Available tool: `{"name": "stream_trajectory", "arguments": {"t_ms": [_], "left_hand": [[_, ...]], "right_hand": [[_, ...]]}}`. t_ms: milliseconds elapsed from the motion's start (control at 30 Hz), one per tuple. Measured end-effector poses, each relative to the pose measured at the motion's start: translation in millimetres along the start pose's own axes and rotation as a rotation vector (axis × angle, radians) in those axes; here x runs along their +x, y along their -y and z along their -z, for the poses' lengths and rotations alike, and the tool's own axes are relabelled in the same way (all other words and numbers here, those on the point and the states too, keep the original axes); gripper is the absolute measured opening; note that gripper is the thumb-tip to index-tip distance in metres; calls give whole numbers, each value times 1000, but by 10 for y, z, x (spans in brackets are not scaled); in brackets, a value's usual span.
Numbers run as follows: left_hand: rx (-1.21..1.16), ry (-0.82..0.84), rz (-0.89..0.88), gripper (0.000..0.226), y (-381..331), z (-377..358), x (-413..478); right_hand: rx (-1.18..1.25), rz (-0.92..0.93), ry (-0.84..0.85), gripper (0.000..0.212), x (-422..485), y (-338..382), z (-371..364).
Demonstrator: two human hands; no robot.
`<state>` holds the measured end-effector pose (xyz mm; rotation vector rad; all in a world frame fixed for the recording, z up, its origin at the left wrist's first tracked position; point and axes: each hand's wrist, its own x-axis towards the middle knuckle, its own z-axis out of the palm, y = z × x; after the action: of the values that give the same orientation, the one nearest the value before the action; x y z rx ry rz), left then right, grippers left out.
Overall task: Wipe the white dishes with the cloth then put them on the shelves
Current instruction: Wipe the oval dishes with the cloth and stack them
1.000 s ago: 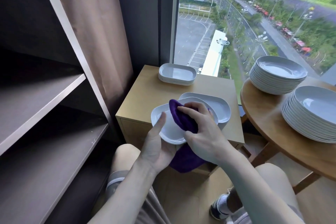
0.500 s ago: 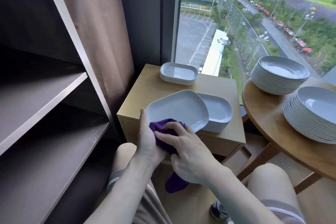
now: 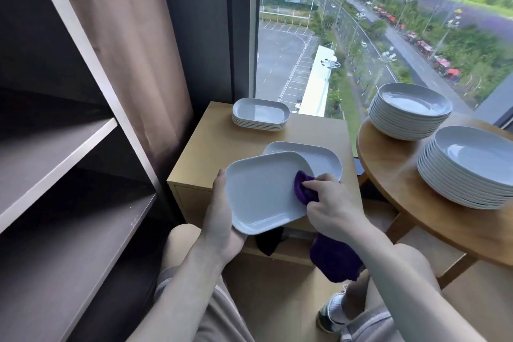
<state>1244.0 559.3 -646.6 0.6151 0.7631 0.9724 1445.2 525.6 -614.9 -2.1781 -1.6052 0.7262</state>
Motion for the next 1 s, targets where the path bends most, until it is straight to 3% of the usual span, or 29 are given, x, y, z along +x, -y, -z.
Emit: {"name": "stream_trajectory", "arguments": {"t_ms": [133, 267, 467, 667, 800, 1000], "left_hand": [[47, 72, 25, 62, 165, -127, -52], [58, 104, 19, 59, 232, -153, -44], [-105, -12, 64, 61, 201, -66, 16], [-212, -85, 72, 81, 17, 64, 69], [-147, -170, 0, 75, -70, 72, 119], [-124, -118, -35, 73, -107, 171, 120]], "right_hand": [[294, -140, -38, 37, 71, 197, 136], [384, -72, -70, 35, 2, 413, 25], [180, 379, -35, 61, -384, 752, -430], [-200, 521, 105, 68, -516, 652, -456], [-340, 468, 122, 59, -516, 548, -424], [-325, 279, 14, 52, -308, 387, -312]]}}
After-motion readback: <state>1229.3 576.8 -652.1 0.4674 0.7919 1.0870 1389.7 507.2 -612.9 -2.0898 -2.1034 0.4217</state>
